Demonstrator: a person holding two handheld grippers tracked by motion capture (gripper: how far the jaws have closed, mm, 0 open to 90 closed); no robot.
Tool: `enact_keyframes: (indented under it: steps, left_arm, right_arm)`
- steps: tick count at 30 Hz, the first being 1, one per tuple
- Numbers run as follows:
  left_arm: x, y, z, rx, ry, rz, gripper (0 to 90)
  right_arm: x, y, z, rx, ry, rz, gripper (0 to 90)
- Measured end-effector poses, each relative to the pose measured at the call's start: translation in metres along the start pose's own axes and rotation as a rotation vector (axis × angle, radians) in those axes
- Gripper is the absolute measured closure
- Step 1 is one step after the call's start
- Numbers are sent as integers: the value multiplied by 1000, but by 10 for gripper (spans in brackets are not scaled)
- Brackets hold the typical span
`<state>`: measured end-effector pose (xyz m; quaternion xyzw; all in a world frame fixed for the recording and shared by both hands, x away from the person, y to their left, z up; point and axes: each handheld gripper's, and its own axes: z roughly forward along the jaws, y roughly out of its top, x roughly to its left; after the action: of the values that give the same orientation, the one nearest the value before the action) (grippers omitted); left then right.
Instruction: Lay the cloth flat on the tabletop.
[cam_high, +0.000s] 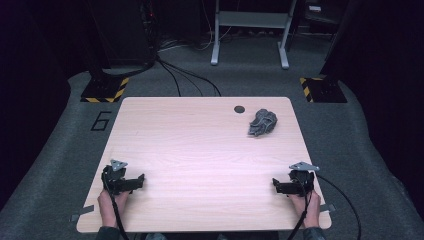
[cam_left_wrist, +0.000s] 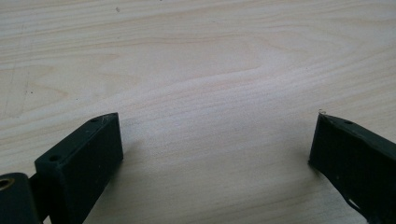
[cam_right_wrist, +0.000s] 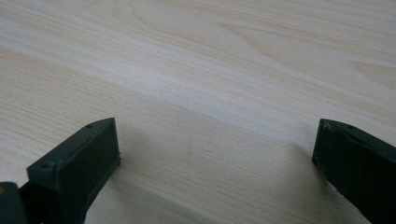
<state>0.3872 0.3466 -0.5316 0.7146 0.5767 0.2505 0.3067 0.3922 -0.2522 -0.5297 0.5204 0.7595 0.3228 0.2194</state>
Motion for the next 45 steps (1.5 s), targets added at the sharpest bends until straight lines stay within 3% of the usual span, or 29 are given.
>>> enact_keyframes:
  steps: [17,22,24,37,41,45]
  left_arm:
    - [0,0,0,5,-3,-2,24]
    - [0,0,0,5,-3,-1,24]
    - [0,0,0,5,-3,-2,24]
    - [0,0,0,5,-3,-1,25]
    - [0,0,0,1,-2,0,25]
    - [0,0,0,1,-1,1,25]
  right_arm:
    - [-1,1,0,5,-3,2,9]
    - [-7,6,0,-5,20,54,0]
    - [-8,8,0,-1,19,48,0]
    - [-12,76,15,8,42,20,0]
    - [-12,106,27,21,50,37,0]
    - [-14,121,33,21,43,37,7]
